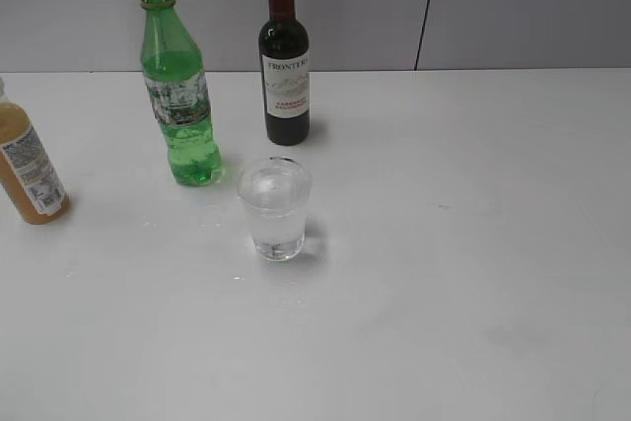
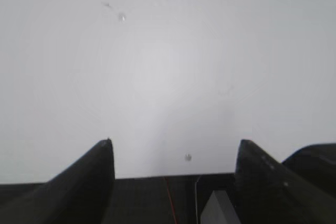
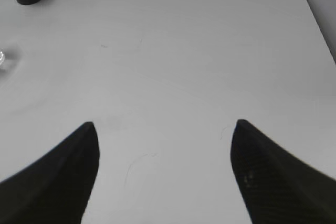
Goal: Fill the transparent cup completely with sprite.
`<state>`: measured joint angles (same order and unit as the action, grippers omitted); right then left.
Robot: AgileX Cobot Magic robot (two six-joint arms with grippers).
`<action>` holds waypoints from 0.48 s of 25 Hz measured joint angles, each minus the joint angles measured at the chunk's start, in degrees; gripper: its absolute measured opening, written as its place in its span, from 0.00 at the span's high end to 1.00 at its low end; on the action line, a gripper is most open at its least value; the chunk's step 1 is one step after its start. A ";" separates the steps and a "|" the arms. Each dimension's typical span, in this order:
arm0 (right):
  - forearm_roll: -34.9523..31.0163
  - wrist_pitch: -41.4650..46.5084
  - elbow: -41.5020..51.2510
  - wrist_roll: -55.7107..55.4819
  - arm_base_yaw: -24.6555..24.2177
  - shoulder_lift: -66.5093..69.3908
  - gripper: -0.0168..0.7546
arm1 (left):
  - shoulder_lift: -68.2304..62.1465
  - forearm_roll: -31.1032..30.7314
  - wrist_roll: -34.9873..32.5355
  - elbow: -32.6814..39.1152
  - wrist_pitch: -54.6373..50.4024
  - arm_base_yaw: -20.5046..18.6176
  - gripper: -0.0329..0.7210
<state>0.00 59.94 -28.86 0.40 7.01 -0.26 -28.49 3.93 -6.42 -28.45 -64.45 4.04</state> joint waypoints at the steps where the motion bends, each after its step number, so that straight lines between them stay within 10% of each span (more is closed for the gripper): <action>1: 0.00 0.00 0.00 0.00 0.00 0.00 0.21 | 1.53 0.00 0.00 0.63 0.96 0.00 0.22; 12: 0.00 0.00 0.00 0.00 0.00 0.00 0.21 | 12.41 0.00 0.69 1.26 2.19 0.00 0.22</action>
<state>0.00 59.94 -28.86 0.40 7.01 -0.26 -16.07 3.93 -5.73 -27.20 -62.25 4.04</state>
